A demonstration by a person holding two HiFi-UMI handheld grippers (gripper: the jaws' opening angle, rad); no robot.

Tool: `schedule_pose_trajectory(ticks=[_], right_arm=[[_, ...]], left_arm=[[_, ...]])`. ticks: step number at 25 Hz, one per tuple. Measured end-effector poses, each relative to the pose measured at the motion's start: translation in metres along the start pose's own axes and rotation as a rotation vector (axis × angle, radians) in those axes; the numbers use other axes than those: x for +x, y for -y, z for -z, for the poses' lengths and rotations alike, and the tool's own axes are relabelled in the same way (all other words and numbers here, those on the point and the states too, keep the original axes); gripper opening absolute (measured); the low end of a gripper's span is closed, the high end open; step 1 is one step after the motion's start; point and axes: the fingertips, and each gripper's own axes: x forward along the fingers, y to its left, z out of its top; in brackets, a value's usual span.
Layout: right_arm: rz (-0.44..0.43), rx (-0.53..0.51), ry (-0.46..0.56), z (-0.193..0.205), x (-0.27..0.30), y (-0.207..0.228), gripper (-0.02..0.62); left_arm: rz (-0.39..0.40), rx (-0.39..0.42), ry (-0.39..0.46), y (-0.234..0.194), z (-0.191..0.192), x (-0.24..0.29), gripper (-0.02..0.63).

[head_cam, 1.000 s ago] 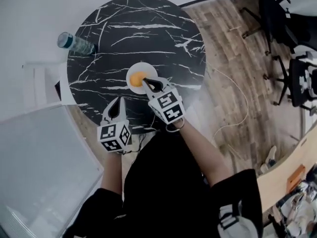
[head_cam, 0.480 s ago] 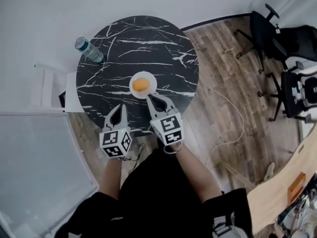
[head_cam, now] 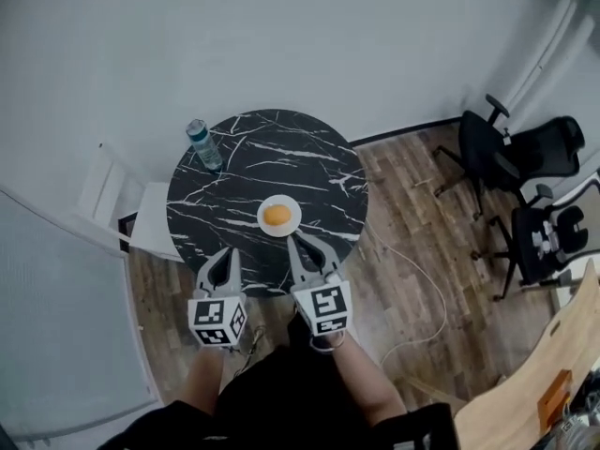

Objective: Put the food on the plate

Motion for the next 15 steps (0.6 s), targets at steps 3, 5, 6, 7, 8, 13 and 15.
schedule_pose_trajectory(ticks=[3, 5, 6, 7, 8, 13, 15], right_arm=[[0.014, -0.048, 0.063, -0.032, -0.023, -0.013, -0.003], [0.029, -0.072, 0.099, -0.049, -0.034, -0.018, -0.003], [0.034, -0.079, 0.115, -0.056, -0.037, -0.019, -0.003], [0.036, -0.082, 0.131, -0.061, -0.04, -0.02, -0.003], [0.036, -0.082, 0.147, -0.066, -0.042, -0.02, -0.003], [0.034, -0.092, 0.179, -0.087, -0.042, -0.019, -0.003], [0.036, -0.098, 0.189, -0.096, -0.038, -0.016, -0.003]], left_arm=[[0.012, 0.019, 0.051, 0.003, -0.022, -0.025, 0.0], [0.011, 0.045, 0.083, 0.001, -0.035, -0.036, 0.0], [0.006, 0.054, 0.099, 0.0, -0.04, -0.039, 0.0], [0.001, 0.057, 0.116, -0.001, -0.046, -0.042, 0.0], [-0.005, 0.056, 0.132, -0.003, -0.052, -0.044, 0.0], [-0.013, 0.054, 0.191, -0.009, -0.077, -0.05, 0.0], [-0.011, 0.053, 0.208, -0.01, -0.085, -0.046, 0.0]])
